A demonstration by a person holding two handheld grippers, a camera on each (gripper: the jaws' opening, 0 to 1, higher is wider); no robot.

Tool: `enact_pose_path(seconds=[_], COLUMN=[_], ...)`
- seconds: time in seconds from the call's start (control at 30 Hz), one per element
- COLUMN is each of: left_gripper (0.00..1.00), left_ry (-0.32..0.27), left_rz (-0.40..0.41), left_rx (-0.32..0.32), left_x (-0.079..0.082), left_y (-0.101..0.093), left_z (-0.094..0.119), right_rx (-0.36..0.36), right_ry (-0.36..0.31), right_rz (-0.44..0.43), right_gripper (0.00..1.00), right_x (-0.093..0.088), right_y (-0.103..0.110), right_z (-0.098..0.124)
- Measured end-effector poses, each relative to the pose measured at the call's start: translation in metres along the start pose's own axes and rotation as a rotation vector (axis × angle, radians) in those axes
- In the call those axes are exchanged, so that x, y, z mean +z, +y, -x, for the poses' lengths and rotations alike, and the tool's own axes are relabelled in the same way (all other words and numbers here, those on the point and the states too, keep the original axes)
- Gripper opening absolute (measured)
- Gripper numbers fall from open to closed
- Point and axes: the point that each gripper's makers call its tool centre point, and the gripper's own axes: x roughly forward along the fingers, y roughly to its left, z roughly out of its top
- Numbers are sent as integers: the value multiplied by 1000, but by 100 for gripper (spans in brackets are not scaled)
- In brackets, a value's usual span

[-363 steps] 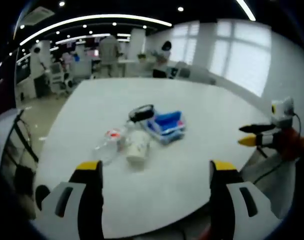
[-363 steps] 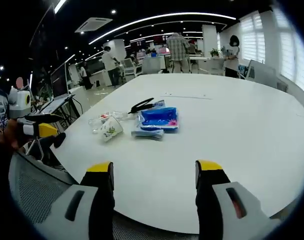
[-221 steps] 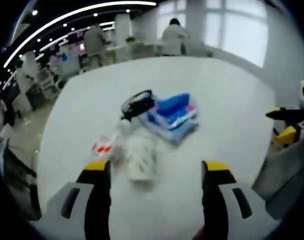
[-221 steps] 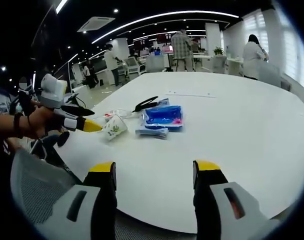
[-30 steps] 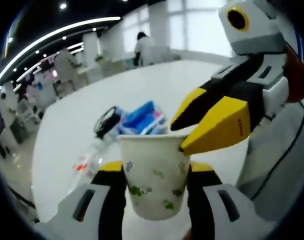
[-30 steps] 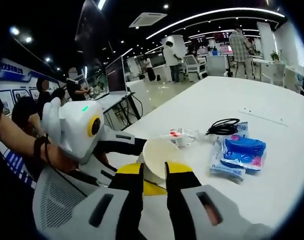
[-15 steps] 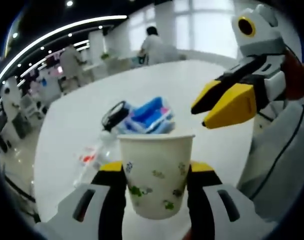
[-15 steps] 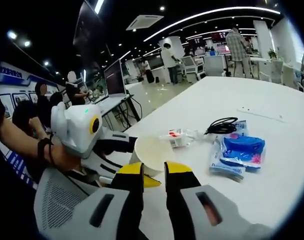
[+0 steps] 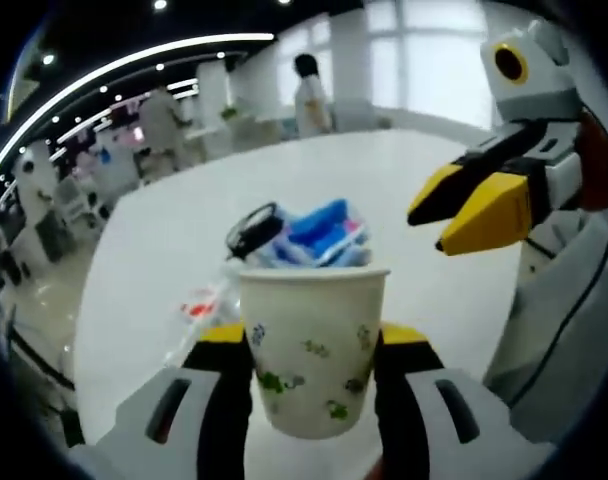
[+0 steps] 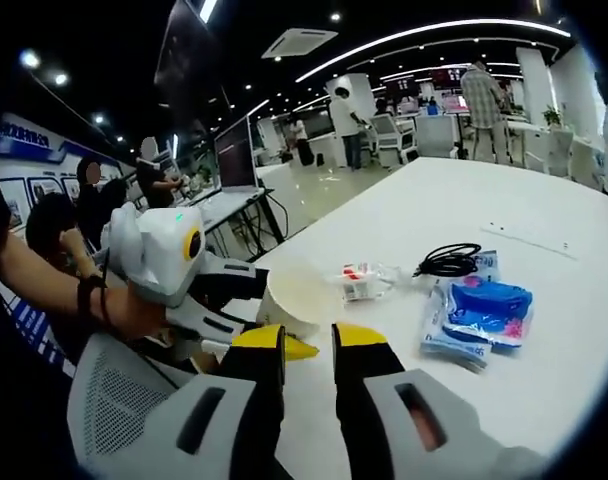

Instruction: Arrange the tabletop items into an orderly group along one side of the table until the central work area is clear of visible clutter.

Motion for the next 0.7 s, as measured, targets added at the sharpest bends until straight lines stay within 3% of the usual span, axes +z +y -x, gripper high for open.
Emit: enact_pose_path(seconds=[0.27, 0.33, 0.7], left_gripper=[44, 44, 44], left_ry=[-57, -61, -72], left_rz=[159, 164, 290], left_rx=[160, 183, 339], left_x=[-7, -10, -46], left_y=[57, 68, 122], left_z=[11, 13, 22], right_rx=[-97, -117, -230], right_ry=[14, 12, 18], right_rz=[-63, -78, -146], right_gripper=[17, 17, 17], right_x=[-30, -35, -58], right_y=[-26, -31, -62], right_z=[40, 48, 82])
